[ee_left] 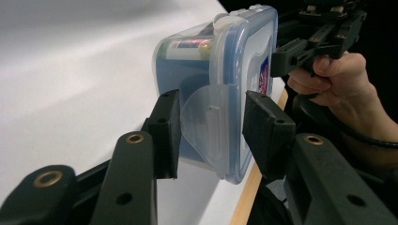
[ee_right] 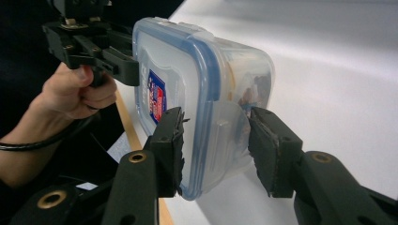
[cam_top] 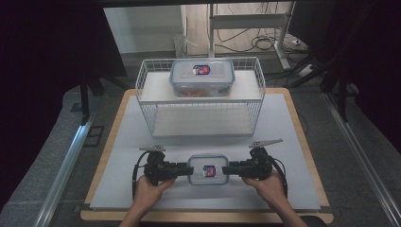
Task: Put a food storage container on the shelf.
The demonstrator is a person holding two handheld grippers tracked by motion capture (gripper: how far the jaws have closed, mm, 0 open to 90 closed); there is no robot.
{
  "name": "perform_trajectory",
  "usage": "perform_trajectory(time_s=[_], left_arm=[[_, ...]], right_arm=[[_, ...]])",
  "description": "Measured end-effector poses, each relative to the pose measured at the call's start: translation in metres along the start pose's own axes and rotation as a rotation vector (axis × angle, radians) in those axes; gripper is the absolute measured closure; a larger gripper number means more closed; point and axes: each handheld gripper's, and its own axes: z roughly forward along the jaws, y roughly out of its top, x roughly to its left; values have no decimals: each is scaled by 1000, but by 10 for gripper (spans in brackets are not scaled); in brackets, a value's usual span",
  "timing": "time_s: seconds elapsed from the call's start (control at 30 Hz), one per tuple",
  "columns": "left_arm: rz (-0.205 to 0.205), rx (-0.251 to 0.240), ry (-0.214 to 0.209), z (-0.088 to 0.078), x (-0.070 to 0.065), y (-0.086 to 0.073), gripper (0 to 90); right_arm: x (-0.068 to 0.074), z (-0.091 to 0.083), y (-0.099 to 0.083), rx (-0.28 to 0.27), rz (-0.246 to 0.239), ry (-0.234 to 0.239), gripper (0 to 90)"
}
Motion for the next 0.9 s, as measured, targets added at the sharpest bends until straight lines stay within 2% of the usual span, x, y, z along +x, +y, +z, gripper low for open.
perform_trajectory(time_s=[0.1,0.13,0.4,0.43,0.47,0.77,0.8,0.87,0.9], left_arm=[[3,-8,-1,-4,-1,5,578],[19,-18,1,-7,-4,10,579],[76,-41,27,-20,-19,42,578],[76,-41,27,-20,-19,42,578],[90,-49,29,-23,-22,50,578],[138,-86,44,-41,-39,91,578],[138,-86,44,-41,-39,91,578],[152,-98,50,-49,-44,105,578],[152,-98,50,-49,-44,105,577]], right_arm=[[3,-4,7,-27,-12,19,587],[3,-6,10,-35,-6,30,588],[13,-17,35,-74,-37,31,588],[13,-17,35,-74,-37,31,588],[18,-21,43,-87,-47,27,588],[34,-38,83,-134,-96,14,586],[36,-40,88,-138,-101,13,586],[40,-43,98,-146,-113,11,586],[42,-44,103,-151,-118,10,586]])
